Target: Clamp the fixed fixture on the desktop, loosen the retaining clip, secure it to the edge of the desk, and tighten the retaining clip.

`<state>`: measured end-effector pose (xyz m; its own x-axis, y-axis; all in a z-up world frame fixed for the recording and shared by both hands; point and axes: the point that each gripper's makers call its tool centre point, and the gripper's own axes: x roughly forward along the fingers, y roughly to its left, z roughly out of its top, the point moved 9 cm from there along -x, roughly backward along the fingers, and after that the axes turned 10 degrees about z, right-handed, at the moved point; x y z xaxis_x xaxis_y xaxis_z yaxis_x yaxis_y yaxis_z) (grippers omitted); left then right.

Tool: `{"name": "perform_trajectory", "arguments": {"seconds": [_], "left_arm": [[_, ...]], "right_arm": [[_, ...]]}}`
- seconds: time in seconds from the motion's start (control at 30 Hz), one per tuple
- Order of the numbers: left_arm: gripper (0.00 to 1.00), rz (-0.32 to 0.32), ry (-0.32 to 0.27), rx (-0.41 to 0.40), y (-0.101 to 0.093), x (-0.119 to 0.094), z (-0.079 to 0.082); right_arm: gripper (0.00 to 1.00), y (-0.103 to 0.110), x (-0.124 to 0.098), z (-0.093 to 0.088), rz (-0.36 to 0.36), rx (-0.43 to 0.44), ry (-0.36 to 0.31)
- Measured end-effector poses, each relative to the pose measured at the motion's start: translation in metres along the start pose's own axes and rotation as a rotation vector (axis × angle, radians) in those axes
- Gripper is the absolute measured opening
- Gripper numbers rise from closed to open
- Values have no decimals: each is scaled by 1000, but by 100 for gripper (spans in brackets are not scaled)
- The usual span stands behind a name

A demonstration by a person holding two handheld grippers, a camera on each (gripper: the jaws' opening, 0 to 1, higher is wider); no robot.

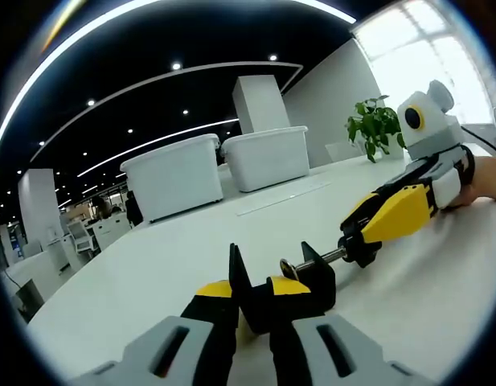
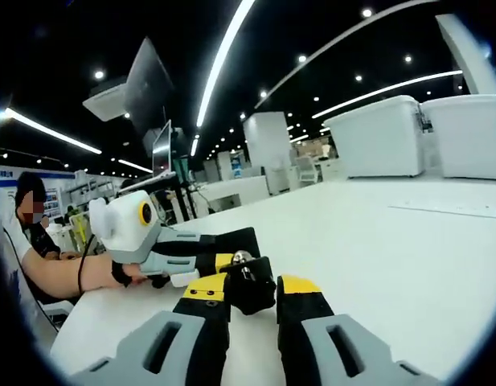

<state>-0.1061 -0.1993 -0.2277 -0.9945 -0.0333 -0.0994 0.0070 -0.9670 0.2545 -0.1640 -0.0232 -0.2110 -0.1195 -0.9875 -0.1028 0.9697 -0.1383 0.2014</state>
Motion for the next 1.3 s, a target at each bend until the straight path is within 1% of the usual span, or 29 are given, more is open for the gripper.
{"name": "perform_trajectory", "arguments": {"seconds": [0.1,0.2,0.23,0.27,0.4,0.5,0.67,0.7,0.8,0.9,0.97,1.07,1.1,1.17,1.23,1.3], "left_arm": [[14,0,0,0,0,0,0],[14,1,0,1,0,0,0],[14,1,0,1,0,0,0],[14,1,0,1,0,0,0],[14,2,0,1,0,-1,0],[14,4,1,1,0,-1,0],[14,8,1,1,0,-1,0],[14,9,2,1,1,-1,0],[14,9,2,1,1,-1,0],[14,8,2,0,0,-1,0],[14,5,1,0,0,-1,0],[14,3,0,1,0,-1,0],[14,4,0,0,0,-1,0],[14,1,-1,1,-1,-1,0],[14,2,-1,1,0,-1,1],[14,2,-1,1,0,-1,1]], "right_arm": [[19,-2,0,1,2,-8,-2],[19,-2,0,1,9,-62,-3],[19,-2,0,1,9,-89,-2],[19,4,0,-1,10,-134,-2],[18,12,1,-2,2,-303,6],[18,18,1,-2,-10,-370,24],[18,28,4,-4,-38,-514,50],[18,30,4,-4,-40,-529,55],[18,30,5,-4,-38,-513,55],[17,32,3,-2,-27,-470,53],[17,33,2,-1,-23,-447,39],[17,34,1,-1,-18,-434,30],[16,35,0,0,-19,-430,19],[12,36,-2,4,-19,-408,-35],[12,33,-4,5,-40,-388,-48],[13,33,-5,4,-40,-362,-47]]}}
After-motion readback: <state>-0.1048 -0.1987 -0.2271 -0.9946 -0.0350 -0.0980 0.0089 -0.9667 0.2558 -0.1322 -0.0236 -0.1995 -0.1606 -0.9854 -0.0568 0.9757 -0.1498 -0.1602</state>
